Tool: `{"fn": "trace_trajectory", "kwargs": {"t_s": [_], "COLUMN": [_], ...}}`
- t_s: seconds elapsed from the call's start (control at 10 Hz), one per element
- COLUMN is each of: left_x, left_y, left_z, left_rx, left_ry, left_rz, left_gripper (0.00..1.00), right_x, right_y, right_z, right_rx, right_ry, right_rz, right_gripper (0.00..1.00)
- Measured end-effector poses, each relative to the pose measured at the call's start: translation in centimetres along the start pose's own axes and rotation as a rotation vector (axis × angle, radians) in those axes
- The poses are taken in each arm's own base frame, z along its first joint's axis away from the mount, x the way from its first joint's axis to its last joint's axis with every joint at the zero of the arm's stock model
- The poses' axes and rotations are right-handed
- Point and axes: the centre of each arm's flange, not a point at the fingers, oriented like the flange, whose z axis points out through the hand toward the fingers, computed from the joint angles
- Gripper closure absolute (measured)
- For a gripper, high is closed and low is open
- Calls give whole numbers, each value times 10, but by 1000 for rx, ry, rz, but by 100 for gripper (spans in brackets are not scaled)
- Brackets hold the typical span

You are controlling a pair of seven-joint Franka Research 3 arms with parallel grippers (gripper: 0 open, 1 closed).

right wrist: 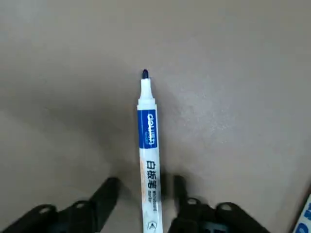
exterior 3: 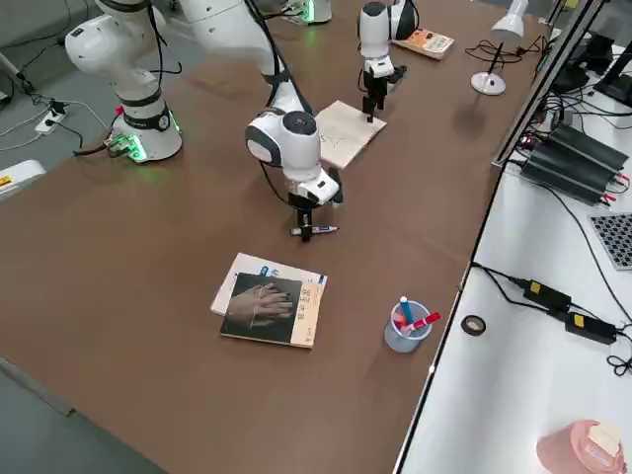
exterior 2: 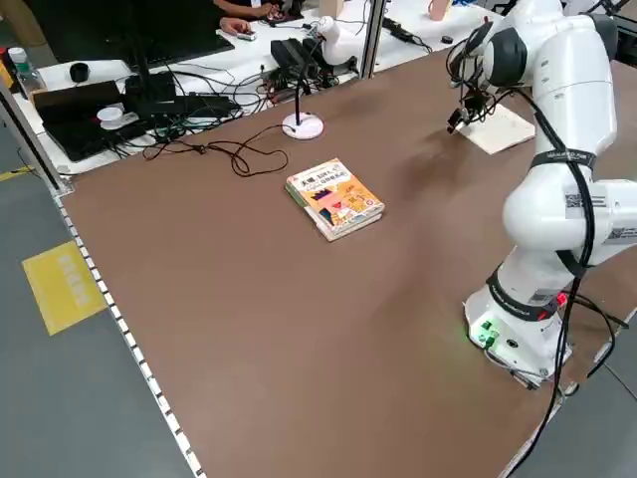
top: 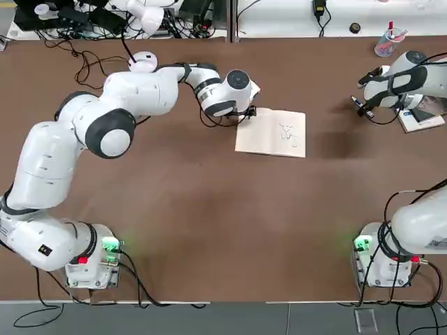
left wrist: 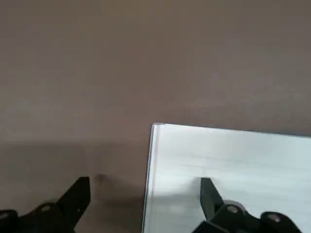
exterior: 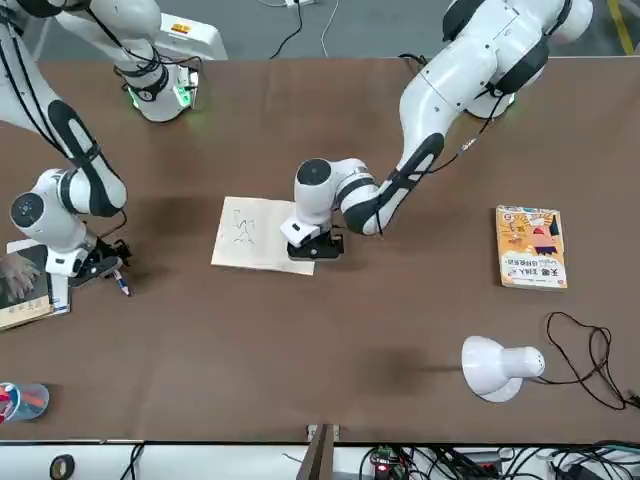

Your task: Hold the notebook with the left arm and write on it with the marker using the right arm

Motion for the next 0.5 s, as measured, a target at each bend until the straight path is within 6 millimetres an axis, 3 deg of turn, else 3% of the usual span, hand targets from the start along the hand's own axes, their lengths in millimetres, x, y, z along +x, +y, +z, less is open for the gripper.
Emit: {"fn": "trace_trajectory", "kwargs": {"t_s": [0.3, 0.5], "left_x": [0, 0], "left_y": [0, 0], "left_z": [0, 0], "left_rx": [0, 0], "left_ry": [0, 0], "left_rz": [0, 0], "left_gripper": [0, 0], "right_x": [-1, -3], "right_y": [1, 6], "right_z": [0, -2], "right_rx": [-2, -9], "right_ry": [12, 29], "right_rz": [17, 46], "right_gripper": [51, 66]}}
